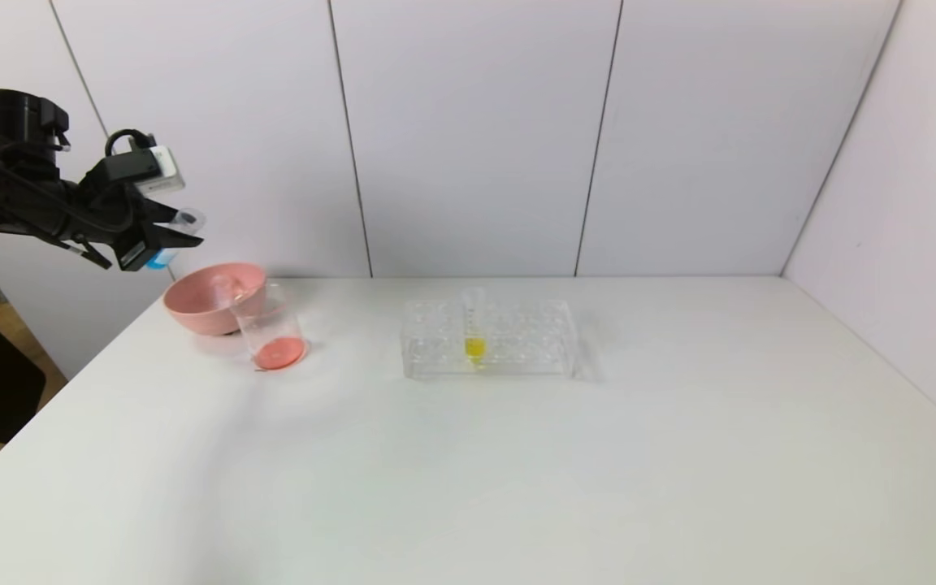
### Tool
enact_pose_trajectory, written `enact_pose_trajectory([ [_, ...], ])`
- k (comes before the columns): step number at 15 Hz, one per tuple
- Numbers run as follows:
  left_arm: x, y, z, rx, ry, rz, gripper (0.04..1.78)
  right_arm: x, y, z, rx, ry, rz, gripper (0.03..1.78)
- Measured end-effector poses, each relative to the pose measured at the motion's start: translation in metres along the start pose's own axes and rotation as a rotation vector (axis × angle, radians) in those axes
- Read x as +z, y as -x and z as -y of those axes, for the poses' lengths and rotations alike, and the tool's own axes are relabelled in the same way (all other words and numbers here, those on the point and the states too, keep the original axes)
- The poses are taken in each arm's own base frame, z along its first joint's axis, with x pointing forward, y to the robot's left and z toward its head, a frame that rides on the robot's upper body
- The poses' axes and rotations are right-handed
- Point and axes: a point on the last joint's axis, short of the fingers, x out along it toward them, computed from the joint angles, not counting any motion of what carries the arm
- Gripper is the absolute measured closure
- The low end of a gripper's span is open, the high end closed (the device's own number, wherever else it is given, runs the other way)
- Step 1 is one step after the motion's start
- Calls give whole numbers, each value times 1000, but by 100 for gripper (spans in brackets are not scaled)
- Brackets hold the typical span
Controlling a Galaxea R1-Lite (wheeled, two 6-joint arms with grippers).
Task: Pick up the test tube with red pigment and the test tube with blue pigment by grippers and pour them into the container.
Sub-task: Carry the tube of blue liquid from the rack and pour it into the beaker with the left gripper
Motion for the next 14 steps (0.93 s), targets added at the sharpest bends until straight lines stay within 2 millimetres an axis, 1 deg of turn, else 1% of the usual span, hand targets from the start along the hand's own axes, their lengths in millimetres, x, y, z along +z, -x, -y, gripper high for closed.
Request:
enact_pose_trajectory([
  [7,4,5,4,-89,-20,59,137,0,0,0,0,0,0,4],
  [12,6,13,9,-183,-10,35,137,0,0,0,0,0,0,4],
  [14,6,13,8,-180,-10,34,137,0,0,0,0,0,0,4],
])
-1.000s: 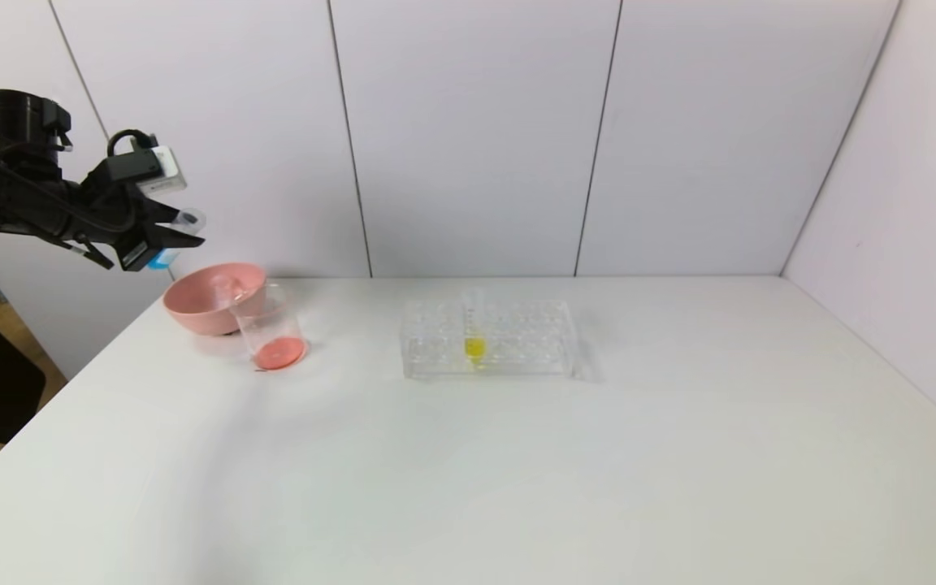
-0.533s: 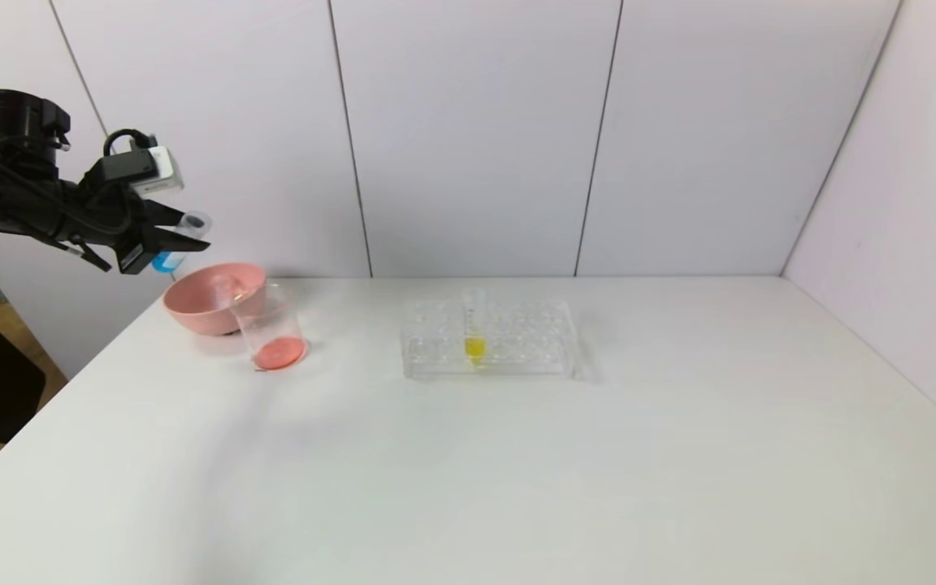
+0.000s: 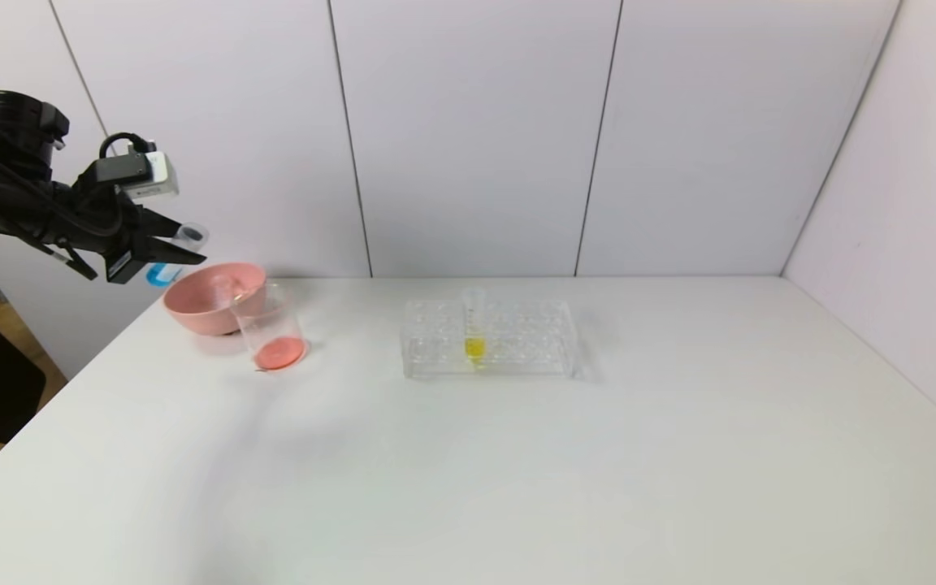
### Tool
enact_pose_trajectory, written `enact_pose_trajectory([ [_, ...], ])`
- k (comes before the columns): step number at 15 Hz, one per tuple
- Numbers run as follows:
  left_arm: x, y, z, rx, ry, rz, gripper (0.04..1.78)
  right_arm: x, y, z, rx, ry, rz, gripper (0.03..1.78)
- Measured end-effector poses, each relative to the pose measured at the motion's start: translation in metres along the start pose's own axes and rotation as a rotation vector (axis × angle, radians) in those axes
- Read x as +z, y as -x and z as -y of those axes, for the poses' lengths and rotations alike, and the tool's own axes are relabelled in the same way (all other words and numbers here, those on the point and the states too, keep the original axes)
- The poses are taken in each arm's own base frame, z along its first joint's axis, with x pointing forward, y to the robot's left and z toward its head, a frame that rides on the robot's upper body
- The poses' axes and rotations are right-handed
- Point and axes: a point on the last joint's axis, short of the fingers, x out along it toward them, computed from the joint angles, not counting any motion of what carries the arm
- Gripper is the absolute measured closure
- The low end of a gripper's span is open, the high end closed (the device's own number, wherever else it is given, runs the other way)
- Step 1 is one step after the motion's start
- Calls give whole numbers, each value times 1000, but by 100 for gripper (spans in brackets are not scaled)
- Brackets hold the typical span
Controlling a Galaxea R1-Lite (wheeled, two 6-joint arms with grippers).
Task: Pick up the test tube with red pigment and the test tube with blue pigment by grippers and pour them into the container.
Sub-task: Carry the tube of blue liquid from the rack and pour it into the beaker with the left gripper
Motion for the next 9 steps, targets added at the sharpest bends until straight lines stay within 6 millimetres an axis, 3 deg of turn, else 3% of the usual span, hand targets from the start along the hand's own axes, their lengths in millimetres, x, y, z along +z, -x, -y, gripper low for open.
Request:
enact_pose_trajectory([
  [9,-7,6,0,-5,-20,-36,137,0,0,0,0,0,0,4],
])
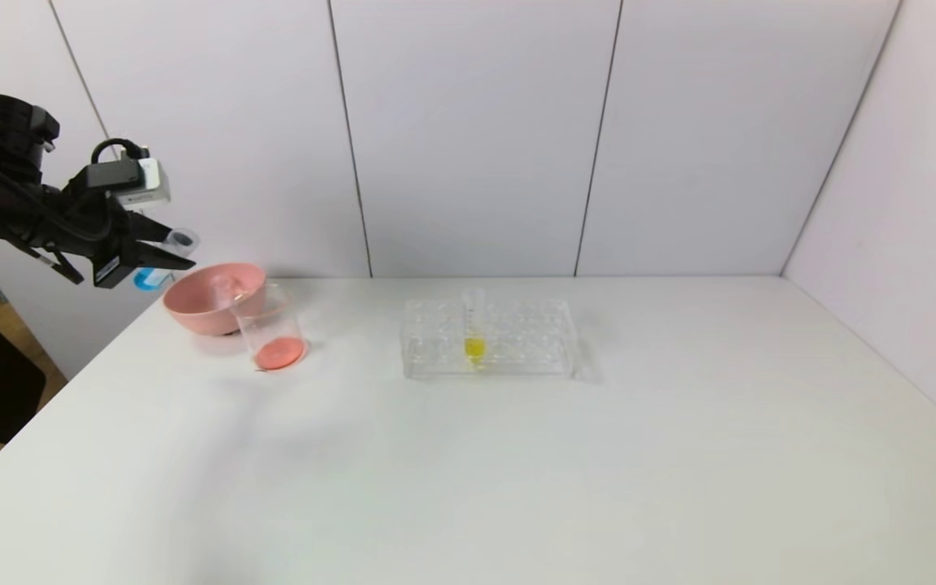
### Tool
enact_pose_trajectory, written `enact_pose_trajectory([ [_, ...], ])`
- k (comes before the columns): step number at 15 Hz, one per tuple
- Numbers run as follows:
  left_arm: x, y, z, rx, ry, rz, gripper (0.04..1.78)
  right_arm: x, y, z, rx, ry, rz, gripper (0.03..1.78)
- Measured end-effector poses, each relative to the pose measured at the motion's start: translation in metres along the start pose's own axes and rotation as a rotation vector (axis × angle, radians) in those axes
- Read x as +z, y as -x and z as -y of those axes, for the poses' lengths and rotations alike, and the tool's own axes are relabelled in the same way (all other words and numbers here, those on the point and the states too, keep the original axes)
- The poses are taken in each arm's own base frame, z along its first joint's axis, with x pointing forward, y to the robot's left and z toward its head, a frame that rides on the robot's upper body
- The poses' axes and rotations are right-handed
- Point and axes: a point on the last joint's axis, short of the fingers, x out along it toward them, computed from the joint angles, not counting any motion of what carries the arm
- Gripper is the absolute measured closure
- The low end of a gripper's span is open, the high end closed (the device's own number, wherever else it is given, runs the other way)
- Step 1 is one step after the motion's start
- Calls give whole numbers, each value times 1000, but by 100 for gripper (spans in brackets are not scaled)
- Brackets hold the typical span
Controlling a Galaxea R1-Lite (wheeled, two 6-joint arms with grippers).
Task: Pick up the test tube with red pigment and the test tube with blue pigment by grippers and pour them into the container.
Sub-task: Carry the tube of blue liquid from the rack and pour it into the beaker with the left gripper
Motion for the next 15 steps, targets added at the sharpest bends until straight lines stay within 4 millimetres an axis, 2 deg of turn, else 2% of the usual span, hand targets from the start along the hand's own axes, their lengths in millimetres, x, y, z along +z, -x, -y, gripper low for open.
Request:
enact_pose_trajectory([
  [9,-1,-8,1,13,-36,-126,137,0,0,0,0,0,0,4],
  [15,2,-10,2,-1,-105,-133,137,0,0,0,0,0,0,4],
])
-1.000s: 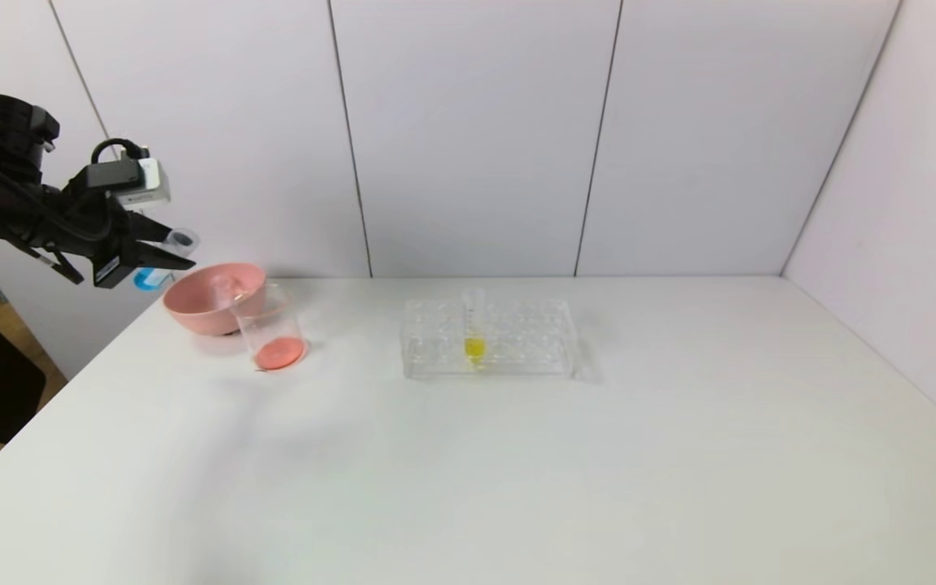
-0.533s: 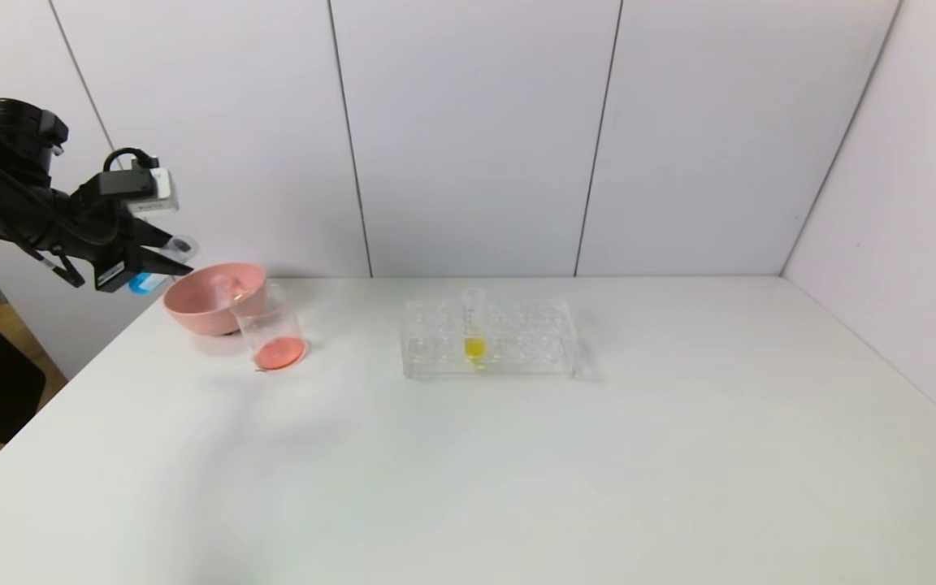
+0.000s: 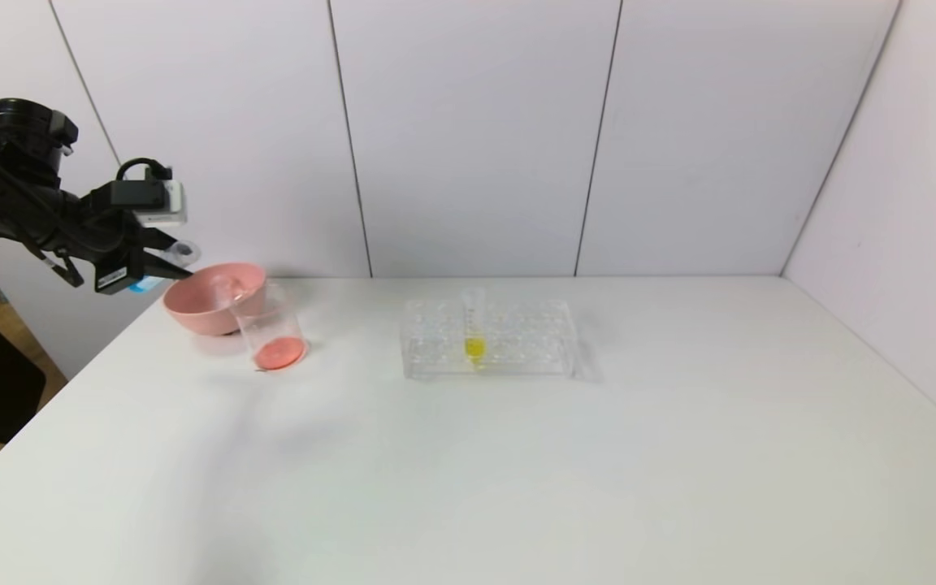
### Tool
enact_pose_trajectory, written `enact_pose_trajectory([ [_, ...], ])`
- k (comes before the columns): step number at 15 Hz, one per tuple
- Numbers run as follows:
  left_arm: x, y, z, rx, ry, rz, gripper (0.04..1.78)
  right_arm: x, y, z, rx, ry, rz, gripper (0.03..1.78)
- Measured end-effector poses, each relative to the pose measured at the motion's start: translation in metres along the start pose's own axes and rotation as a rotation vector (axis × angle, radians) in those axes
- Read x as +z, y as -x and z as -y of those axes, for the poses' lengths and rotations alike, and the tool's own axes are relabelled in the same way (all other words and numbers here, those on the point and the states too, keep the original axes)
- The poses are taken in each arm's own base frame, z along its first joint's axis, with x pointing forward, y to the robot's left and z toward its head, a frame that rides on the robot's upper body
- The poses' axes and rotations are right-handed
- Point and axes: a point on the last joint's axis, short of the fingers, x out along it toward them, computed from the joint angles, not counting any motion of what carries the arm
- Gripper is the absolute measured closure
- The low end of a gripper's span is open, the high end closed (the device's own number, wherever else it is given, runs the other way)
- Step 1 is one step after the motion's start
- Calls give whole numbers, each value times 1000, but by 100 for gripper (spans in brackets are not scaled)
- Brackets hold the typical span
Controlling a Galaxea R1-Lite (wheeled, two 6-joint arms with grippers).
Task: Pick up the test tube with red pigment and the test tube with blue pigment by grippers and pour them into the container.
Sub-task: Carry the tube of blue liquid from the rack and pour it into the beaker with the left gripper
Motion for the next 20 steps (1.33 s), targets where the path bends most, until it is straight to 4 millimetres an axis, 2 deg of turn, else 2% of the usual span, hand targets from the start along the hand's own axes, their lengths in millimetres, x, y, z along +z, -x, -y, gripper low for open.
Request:
enact_pose_trajectory([
  [7,7,-4,1,-6,-105,-27,137,0,0,0,0,0,0,4],
  [20,10,-6,1,-4,-150,-23,137,0,0,0,1,0,0,4],
])
